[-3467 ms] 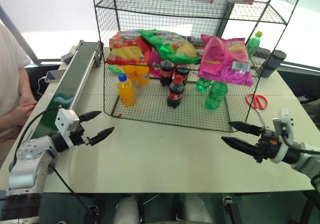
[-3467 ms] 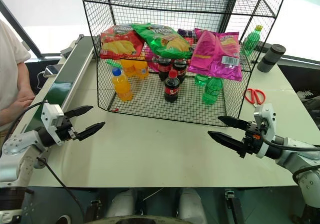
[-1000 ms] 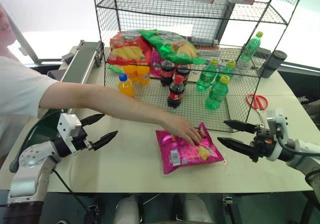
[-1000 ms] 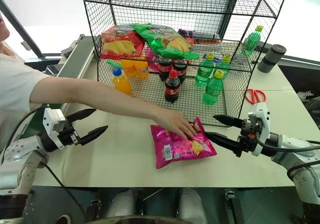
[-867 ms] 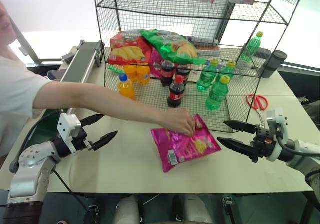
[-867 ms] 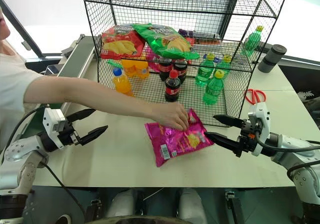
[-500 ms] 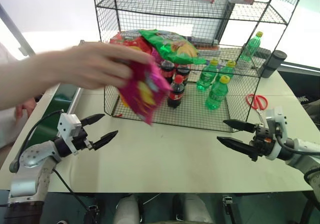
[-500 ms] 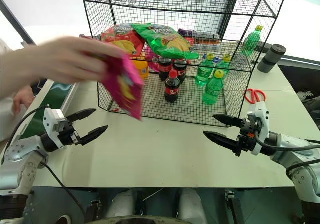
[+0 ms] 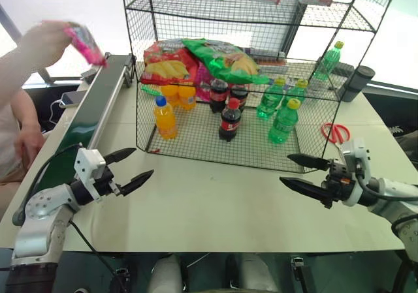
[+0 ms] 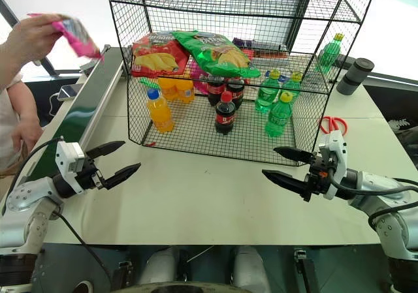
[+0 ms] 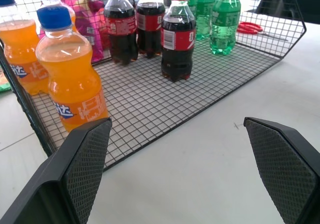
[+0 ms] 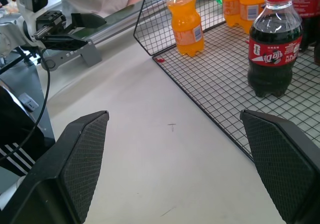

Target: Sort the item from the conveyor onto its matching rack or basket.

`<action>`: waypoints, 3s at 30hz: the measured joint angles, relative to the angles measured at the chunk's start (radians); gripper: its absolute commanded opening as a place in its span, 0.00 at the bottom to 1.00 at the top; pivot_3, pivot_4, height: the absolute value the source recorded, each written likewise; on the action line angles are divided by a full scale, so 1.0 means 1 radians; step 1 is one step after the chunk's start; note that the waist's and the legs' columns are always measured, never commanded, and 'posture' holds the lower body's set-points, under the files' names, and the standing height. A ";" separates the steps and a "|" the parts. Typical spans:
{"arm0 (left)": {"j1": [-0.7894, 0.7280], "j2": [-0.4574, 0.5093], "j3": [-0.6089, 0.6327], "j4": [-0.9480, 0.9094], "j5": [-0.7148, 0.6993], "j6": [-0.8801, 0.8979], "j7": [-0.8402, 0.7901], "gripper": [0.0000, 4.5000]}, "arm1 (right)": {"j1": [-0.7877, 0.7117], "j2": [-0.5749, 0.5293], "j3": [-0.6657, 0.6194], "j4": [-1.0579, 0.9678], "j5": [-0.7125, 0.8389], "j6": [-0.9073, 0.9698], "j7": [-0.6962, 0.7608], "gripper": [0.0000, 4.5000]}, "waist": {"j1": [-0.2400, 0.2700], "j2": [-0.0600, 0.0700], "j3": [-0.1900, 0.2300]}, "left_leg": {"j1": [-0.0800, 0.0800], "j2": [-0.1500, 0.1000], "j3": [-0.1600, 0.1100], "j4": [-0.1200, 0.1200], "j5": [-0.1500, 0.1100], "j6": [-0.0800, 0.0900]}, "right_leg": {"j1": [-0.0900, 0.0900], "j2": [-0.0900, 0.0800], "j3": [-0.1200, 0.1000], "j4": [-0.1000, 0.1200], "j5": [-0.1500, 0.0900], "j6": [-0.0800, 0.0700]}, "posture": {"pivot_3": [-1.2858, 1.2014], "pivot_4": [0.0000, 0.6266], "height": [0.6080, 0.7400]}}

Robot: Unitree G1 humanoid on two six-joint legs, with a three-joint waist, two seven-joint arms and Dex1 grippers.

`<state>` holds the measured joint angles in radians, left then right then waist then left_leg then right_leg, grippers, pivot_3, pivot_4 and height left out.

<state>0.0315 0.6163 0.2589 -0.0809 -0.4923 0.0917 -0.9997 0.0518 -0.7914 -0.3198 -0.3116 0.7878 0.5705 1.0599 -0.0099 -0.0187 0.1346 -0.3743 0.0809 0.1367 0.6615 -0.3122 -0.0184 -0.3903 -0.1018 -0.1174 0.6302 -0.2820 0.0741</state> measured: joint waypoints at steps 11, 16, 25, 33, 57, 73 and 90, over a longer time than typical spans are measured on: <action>-0.004 0.000 0.000 0.005 0.000 -0.013 -0.001 1.00 | 0.033 0.006 0.005 -0.059 -0.001 -0.035 0.044 0.98 | 0.000 0.000 0.000 | 0.000 0.000 0.000 0.000 0.000 0.000 | 0.000 0.000 0.000 0.000 0.000 0.000 | 0.52 0.24 0.90; -0.001 0.000 0.000 0.006 0.000 -0.014 -0.001 1.00 | 0.041 0.009 0.014 -0.059 -0.013 -0.056 0.045 0.98 | 0.000 0.000 0.000 | 0.000 0.000 0.000 0.000 0.000 0.000 | 0.000 0.000 0.000 0.000 0.000 0.000 | 0.52 0.24 0.90; 0.016 0.001 0.001 0.004 0.000 -0.013 0.000 1.00 | 0.027 0.022 0.032 -0.054 -0.030 -0.076 0.045 0.98 | 0.000 0.000 0.000 | 0.000 0.000 0.000 0.000 0.000 0.000 | 0.000 0.000 0.000 0.000 0.000 0.000 | 0.52 0.24 0.90; 0.041 0.003 0.004 -0.001 0.000 -0.013 0.002 1.00 | 0.022 0.025 0.042 -0.041 -0.041 -0.077 0.044 0.98 | 0.000 0.000 0.000 | 0.000 0.000 0.000 0.000 0.000 0.000 | 0.000 0.000 0.000 0.000 0.000 0.000 | 0.52 0.24 0.90; 0.077 0.000 0.090 -0.025 -0.019 0.000 0.089 1.00 | -0.072 0.076 0.088 -0.037 -0.064 -0.090 -0.015 0.98 | -0.005 0.000 0.000 | 0.000 0.001 0.000 0.000 0.000 0.000 | -0.001 0.000 0.000 0.000 0.000 -0.001 | 0.52 0.24 0.90; 0.476 0.144 0.551 0.240 0.748 -1.035 0.485 1.00 | -0.135 0.175 0.337 -0.067 -0.026 -0.030 0.064 0.98 | -0.001 0.000 0.000 | -0.001 0.002 0.001 0.000 -0.002 0.003 | -0.007 -0.005 -0.001 -0.002 -0.001 -0.007 | 0.52 0.24 0.90; 0.415 0.258 0.421 0.517 0.993 -1.141 0.818 1.00 | -0.098 0.229 0.345 0.039 -0.217 -0.337 0.101 0.98 | -0.004 -0.001 -0.001 | 0.000 0.002 0.004 0.000 -0.003 0.004 | -0.008 -0.006 -0.003 0.000 0.001 -0.003 | 0.52 0.24 0.90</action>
<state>0.4463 0.8746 0.6800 0.4358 0.5008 -1.0493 -0.1817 -0.0466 -0.5624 0.0247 -0.2728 0.5709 0.2333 1.1610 -0.0137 -0.0198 0.1337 -0.3745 0.0828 0.1410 0.6617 -0.3149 -0.0144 -0.3979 -0.1077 -0.1207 0.6305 -0.2811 0.0712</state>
